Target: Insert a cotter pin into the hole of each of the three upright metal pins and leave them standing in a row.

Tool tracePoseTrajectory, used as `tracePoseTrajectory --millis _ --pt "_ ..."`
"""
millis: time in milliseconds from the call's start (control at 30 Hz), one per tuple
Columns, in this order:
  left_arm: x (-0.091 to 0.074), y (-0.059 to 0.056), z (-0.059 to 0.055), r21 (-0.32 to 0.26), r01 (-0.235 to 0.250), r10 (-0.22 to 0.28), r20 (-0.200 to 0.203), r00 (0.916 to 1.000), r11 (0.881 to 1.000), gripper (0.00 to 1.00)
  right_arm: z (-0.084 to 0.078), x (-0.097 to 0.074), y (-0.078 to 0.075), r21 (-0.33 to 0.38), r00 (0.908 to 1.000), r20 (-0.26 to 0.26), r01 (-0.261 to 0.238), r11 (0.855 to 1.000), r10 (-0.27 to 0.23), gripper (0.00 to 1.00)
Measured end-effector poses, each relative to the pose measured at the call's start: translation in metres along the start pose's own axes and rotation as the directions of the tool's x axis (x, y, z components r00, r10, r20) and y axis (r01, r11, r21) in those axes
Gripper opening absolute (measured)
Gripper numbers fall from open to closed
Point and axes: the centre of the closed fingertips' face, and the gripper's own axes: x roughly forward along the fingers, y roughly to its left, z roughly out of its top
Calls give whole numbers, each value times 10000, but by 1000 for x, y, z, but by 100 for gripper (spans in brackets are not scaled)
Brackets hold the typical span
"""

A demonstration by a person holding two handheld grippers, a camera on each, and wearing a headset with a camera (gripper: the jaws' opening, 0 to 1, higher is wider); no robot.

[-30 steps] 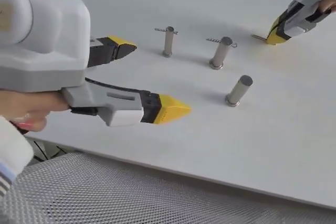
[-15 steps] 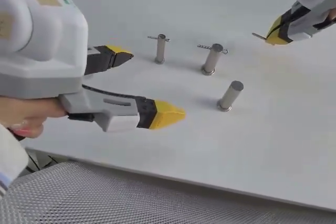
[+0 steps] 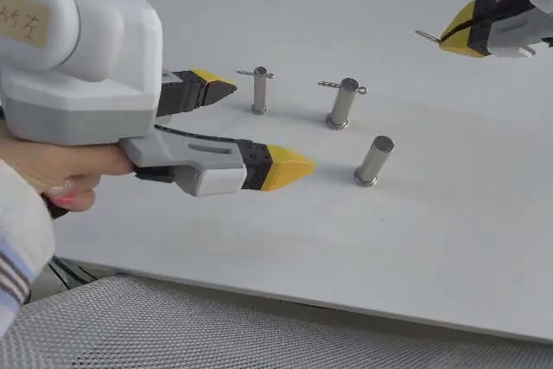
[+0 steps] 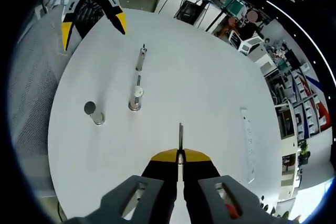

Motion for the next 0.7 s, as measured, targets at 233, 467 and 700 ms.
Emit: tracePoseTrajectory --millis 233,467,700 --pt "11 -1 16 -229 130 -121 364 9993 9997 66 15 -20 4 608 9906 1064 804 9949 -865 0" --pt "22 -9 24 -431 285 -267 419 9988 9987 62 31 -38 21 720 9782 1559 1276 9892 -1375 0" --pt "32 -16 37 -542 619 -585 622 9963 9966 56 49 -52 35 764 9605 2126 1671 9830 -1798 0"
